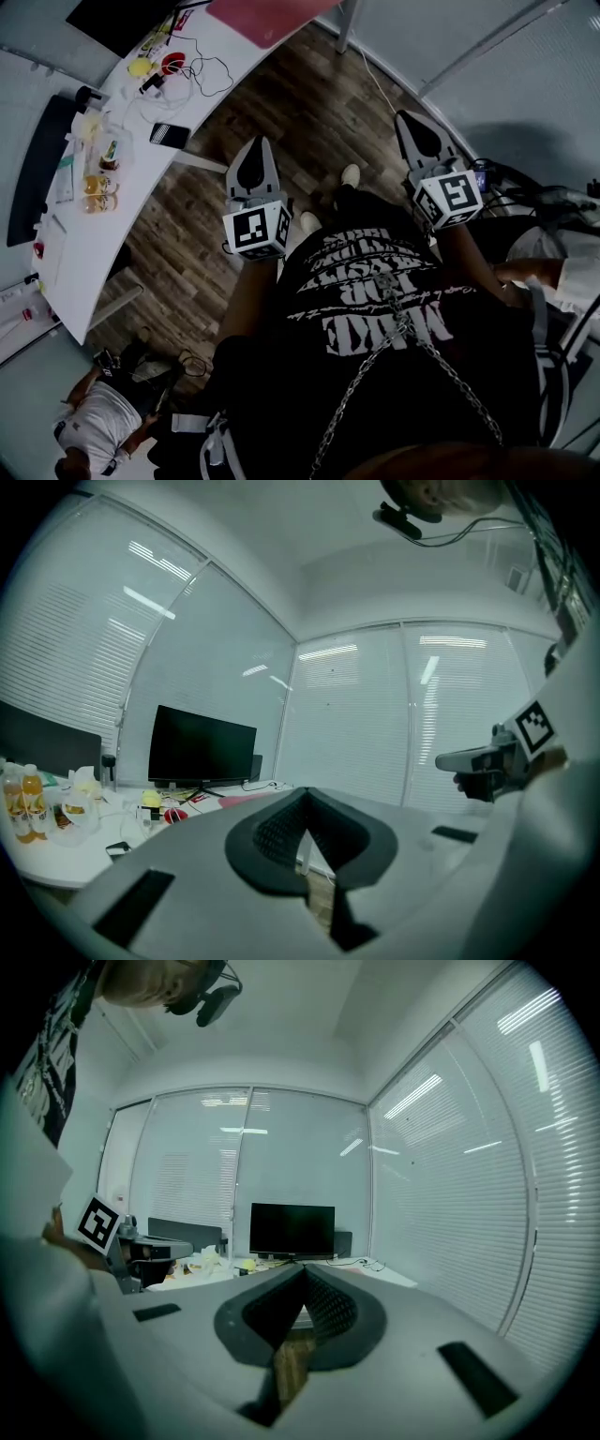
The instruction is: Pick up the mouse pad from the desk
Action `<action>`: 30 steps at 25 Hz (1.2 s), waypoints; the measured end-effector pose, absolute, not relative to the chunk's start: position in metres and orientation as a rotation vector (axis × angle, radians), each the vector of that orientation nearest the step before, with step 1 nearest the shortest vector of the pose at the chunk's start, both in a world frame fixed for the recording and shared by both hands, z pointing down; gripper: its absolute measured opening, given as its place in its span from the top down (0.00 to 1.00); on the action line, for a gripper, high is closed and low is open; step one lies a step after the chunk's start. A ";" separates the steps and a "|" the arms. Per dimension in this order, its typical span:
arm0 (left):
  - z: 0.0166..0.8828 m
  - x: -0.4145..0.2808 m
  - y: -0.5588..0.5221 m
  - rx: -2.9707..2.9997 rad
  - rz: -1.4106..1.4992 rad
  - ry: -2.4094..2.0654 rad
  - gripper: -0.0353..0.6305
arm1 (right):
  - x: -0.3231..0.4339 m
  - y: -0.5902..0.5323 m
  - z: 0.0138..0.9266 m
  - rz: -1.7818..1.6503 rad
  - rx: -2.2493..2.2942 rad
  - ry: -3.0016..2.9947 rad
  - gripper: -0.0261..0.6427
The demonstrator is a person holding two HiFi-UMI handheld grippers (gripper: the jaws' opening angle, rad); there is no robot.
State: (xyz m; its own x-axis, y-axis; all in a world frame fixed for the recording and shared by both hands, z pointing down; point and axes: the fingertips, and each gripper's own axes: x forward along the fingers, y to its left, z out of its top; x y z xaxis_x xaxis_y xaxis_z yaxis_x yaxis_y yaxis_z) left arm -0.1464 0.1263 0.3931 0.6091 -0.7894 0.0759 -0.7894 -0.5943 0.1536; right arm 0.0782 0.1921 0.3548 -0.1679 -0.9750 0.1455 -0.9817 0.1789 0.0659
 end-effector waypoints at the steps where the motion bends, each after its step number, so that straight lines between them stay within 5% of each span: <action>1: 0.394 -0.147 0.121 2.657 -0.001 -1.319 0.94 | 0.079 0.186 0.356 0.067 1.917 -2.291 0.97; 21: 0.412 -0.058 -0.047 2.587 0.116 -1.391 0.94 | 0.177 -0.008 0.391 0.289 1.848 -2.366 0.97; 30: 0.410 0.001 -0.128 2.535 0.105 -1.452 0.94 | 0.231 -0.079 0.366 0.113 1.746 -2.377 0.97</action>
State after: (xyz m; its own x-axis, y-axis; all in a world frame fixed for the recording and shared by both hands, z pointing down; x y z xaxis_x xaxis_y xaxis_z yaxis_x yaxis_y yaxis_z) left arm 0.0007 -0.1284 0.4103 0.5102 -0.8433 0.1689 -0.8589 -0.4890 0.1524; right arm 0.2315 -0.0789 0.3657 -0.2883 -0.9370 0.1973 -0.9515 0.3035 0.0506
